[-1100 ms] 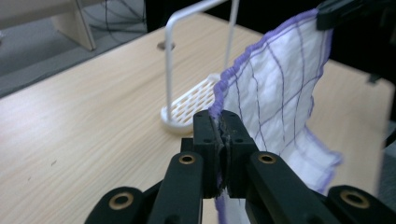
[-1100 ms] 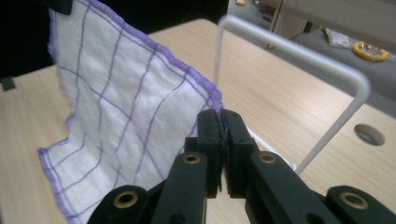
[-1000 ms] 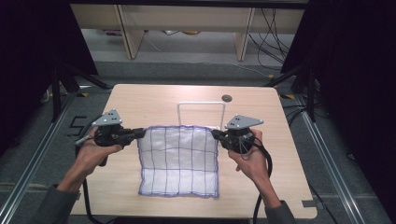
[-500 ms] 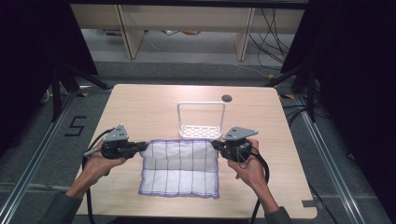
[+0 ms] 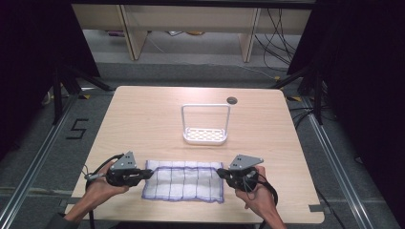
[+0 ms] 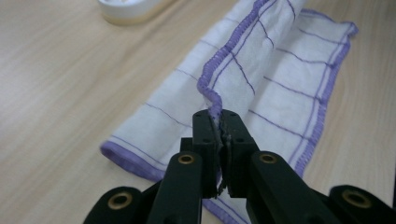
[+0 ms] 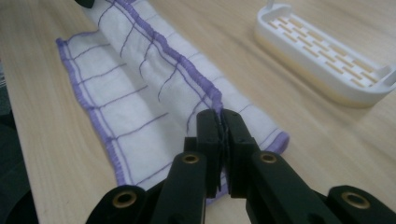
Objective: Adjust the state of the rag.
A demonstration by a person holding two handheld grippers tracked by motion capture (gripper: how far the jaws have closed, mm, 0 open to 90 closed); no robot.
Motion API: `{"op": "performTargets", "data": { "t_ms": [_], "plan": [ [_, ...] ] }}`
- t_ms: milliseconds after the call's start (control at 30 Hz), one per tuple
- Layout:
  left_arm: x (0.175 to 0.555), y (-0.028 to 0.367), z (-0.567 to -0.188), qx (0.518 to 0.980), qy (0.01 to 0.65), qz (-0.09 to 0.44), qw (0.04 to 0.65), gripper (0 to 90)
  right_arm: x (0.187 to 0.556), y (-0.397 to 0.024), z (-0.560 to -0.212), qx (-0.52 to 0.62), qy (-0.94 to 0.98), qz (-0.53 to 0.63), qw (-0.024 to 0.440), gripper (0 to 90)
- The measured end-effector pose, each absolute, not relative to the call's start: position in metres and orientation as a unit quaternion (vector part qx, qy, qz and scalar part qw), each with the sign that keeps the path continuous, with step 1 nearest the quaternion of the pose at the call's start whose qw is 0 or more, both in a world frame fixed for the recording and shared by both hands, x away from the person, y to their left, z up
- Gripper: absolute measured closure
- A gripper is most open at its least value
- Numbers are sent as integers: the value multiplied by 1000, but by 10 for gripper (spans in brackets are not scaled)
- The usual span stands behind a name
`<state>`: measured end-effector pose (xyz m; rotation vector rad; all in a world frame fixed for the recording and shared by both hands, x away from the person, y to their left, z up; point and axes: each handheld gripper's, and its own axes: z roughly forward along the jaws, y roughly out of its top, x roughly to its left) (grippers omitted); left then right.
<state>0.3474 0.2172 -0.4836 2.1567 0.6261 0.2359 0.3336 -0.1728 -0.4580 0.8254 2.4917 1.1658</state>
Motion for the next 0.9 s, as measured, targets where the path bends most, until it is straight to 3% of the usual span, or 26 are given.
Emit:
{"op": "performTargets", "data": {
  "t_ms": [367,433,467,500,700,900],
  "plan": [
    [330,217,-499,880,238,69,404,814,312,-176,-483,293,869,385,103,820],
    [326,218,-499,884,232,67,399,722,309,-178,-485,304,869,379,91,727],
    [325,218,-499,880,237,62,408,627,308,-179,-486,303,867,385,87,711],
    [323,219,-497,877,237,59,413,607,306,-180,-485,307,865,386,89,703],
    [323,219,-483,859,246,66,444,545,303,-187,-471,308,851,410,108,695],
    [346,221,-478,850,291,102,427,530,314,-182,-473,328,856,385,110,695]
  ]
}}
